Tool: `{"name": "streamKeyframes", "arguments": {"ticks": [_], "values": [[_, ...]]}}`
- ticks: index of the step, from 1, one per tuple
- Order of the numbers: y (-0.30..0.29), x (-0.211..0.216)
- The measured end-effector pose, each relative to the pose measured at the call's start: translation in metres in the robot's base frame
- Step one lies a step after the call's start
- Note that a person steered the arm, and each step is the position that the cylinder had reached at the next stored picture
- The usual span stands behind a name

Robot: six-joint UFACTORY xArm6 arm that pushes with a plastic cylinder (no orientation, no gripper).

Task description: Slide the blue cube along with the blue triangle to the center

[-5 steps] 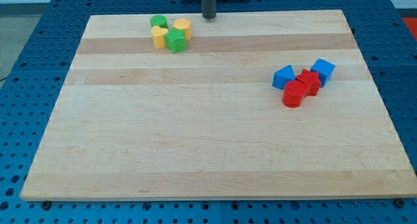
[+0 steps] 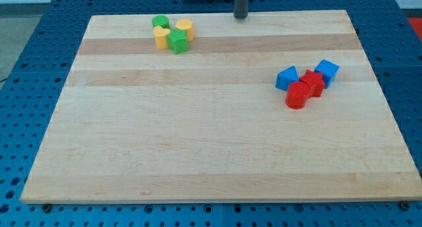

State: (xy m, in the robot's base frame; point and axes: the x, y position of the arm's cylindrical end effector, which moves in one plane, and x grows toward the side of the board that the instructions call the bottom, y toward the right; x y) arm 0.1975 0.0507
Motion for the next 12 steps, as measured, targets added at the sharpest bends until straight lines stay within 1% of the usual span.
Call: {"name": "streamKeyframes", "arguments": {"ticks": [2,5,7,9,12], "values": [[0.0,0.006],[0.0,0.003],[0.011,0.003],[0.03,0.019],[0.038,0.021]]}}
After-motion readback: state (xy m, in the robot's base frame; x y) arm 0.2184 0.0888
